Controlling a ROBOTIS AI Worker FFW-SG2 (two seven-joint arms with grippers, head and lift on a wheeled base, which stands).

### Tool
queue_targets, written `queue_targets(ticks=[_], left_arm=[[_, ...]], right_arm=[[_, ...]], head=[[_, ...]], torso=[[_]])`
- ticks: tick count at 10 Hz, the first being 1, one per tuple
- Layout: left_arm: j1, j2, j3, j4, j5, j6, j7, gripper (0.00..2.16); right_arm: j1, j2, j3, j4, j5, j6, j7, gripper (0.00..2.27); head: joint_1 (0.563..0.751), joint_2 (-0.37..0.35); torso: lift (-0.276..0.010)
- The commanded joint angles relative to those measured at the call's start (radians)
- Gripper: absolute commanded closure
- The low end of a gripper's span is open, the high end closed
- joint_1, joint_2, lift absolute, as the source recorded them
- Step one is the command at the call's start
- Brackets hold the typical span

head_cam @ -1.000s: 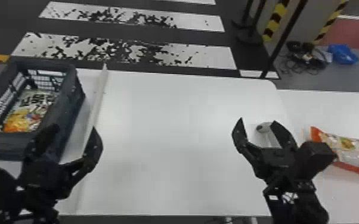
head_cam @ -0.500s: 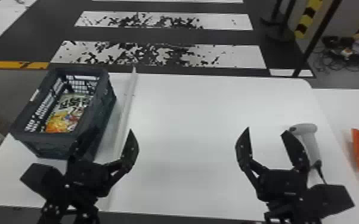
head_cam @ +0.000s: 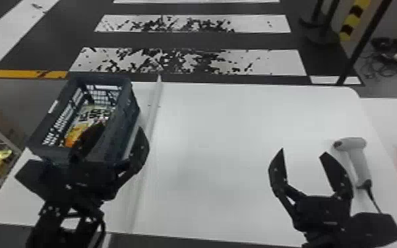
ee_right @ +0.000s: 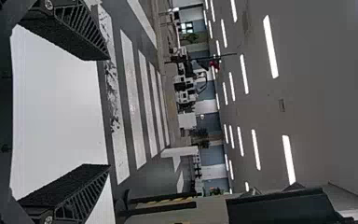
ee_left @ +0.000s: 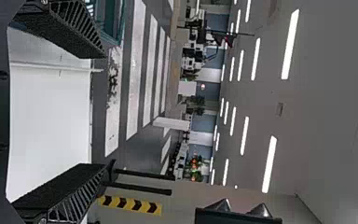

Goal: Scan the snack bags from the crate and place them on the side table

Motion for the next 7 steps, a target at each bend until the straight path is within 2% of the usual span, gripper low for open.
queue_targets(ticks=[1, 4, 5, 7], left_arm=[[-0.039, 0.016, 0.086, -0.087, 0.0, 0.2, -0.029, 0.08], [-0.161, 0.063, 0.193, -0.128, 0.012, 0.509, -0.085, 0.09], [-0.212, 0.074, 0.245, -0.127, 0.018, 0.629, -0.122, 0.09], [-0.289, 0.106, 0.302, -0.102, -0.003, 0.715, -0.174, 0.09]], right_arm=[[-0.001, -0.004, 0.001, 0.004, 0.0, 0.007, 0.0, 0.06], [0.0, -0.009, 0.001, 0.007, 0.002, 0.013, 0.0, 0.06], [0.0, -0.012, 0.001, 0.007, 0.002, 0.019, 0.0, 0.06], [0.0, -0.016, 0.005, 0.007, 0.003, 0.032, 0.002, 0.06]], head=[[0.695, 0.085], [0.695, 0.134], [0.695, 0.153], [0.695, 0.204]], torso=[[-0.081], [-0.081], [-0.081], [-0.081]])
